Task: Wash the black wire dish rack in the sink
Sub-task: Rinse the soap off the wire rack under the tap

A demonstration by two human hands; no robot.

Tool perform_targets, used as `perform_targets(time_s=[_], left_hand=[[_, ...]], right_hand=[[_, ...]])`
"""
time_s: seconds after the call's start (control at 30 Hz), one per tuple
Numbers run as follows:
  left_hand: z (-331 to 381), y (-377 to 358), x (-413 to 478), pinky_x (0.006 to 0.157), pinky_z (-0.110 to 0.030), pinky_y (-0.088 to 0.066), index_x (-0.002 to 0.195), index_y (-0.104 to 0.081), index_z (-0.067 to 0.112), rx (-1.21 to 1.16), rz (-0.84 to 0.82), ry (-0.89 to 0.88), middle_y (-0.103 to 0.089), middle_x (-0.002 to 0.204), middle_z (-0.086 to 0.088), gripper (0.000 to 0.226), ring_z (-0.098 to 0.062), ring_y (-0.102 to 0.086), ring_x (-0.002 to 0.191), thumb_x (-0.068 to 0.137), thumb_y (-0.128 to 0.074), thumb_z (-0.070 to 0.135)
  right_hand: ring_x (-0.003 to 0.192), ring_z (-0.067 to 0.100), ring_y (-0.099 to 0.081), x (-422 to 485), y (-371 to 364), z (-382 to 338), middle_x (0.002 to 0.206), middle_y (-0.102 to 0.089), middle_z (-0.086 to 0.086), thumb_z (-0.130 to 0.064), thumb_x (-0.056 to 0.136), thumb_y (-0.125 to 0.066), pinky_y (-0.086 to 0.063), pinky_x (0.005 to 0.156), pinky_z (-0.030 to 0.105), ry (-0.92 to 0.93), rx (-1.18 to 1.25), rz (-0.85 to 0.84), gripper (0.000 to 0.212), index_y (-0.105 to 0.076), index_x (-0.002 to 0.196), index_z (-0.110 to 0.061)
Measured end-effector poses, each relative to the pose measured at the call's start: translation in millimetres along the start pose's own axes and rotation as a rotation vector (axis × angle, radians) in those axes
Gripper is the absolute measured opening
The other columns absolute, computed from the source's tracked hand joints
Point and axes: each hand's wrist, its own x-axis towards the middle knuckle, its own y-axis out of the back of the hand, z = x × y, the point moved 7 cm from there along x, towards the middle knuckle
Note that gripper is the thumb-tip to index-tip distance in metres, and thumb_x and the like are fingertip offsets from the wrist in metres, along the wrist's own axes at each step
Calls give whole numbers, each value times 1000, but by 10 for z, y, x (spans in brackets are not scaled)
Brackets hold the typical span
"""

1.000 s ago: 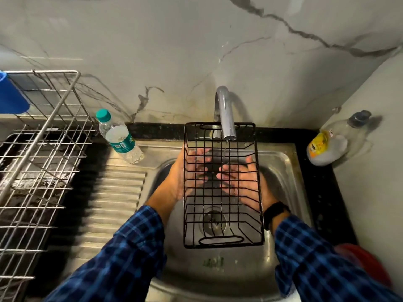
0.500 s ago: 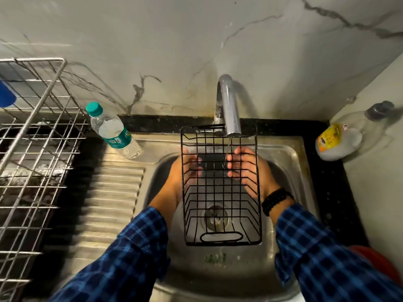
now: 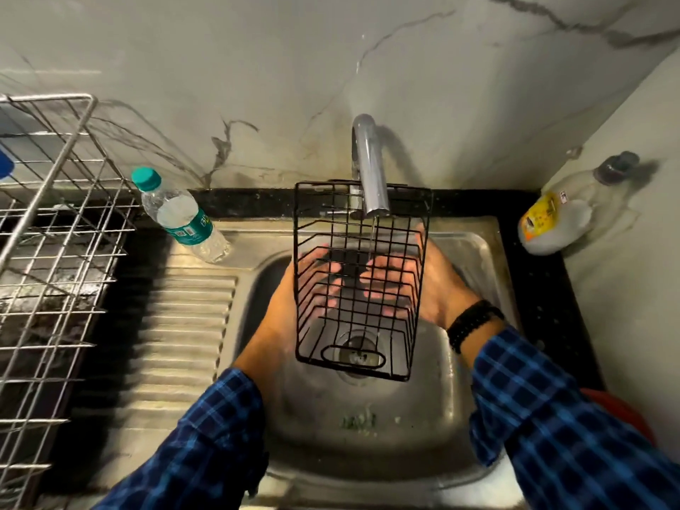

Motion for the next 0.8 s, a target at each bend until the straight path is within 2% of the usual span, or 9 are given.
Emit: perform_targets(time_s=[0.1,0.17,0.27,0.43,0.5,0.53,0.6,0.7,0.8], left_hand=[[-18,-95,65,70,-28,-53,108,-69,23,24,-14,94,-70,94,1,31,-14,-66,79,95,-52,45],[-67,-138,96,63,-26,-53,108,-71,25,49,46,171,-73,89,5,33,-10,-67,76,99,-52,50],[-170,-101,188,63,-28,-48,107,-70,27,51,110,193,-73,91,5,33,-12,-66,76,97,-55,54],[-271,46,162,67,-31,-48,92,-76,31,114,163,112,-76,93,4,23,-13,-67,81,95,-58,45],[-280,2,154,67,-31,-46,83,-73,31,106,109,77,-71,86,4,21,-14,-62,78,94,-58,41],[-277,-5,171,67,-31,-45,82,-71,31,107,101,58,-69,82,3,20,-15,-60,77,94,-57,38],[-226,-32,175,66,-28,-43,85,-70,27,86,108,19,-64,76,2,21,-14,-55,70,97,-54,34],[-83,-55,250,61,-25,-38,104,-72,21,77,73,-35,-54,69,4,45,-10,-48,62,105,-37,49],[83,-34,382,54,-21,-35,94,-72,20,-13,29,-33,-45,60,7,54,-9,-41,55,107,-29,49]], right_hand=[[122,38,-62,-47,110,87,129,-66,20,-84,88,-15,-41,107,55,96,171,-83,98,-63,133,-12],[125,40,-59,-13,196,182,129,-65,22,-70,98,-13,-41,109,54,172,257,-35,85,-57,137,-8],[111,38,-67,-17,216,397,113,-72,21,-64,101,-18,-49,100,57,198,165,90,79,-58,131,-2],[110,28,-67,-30,269,936,110,-76,10,-72,96,-29,-54,92,59,6,118,121,73,-66,118,-12],[99,34,-70,13,285,1044,102,-76,18,-65,97,-37,-59,85,51,-81,206,164,70,-65,114,-4],[90,36,-70,25,260,1082,95,-75,21,-60,100,-38,-61,75,44,-142,253,154,65,-63,108,-1],[80,36,-67,29,183,1099,88,-70,24,-52,102,-35,-56,61,35,-218,300,81,57,-59,97,-1],[76,34,-61,68,71,984,92,-64,21,-45,102,-37,-48,63,36,-177,331,38,47,-56,96,-3],[68,23,-67,193,0,723,83,-69,10,-47,99,-50,-55,72,39,-35,384,72,42,-63,94,-8]])
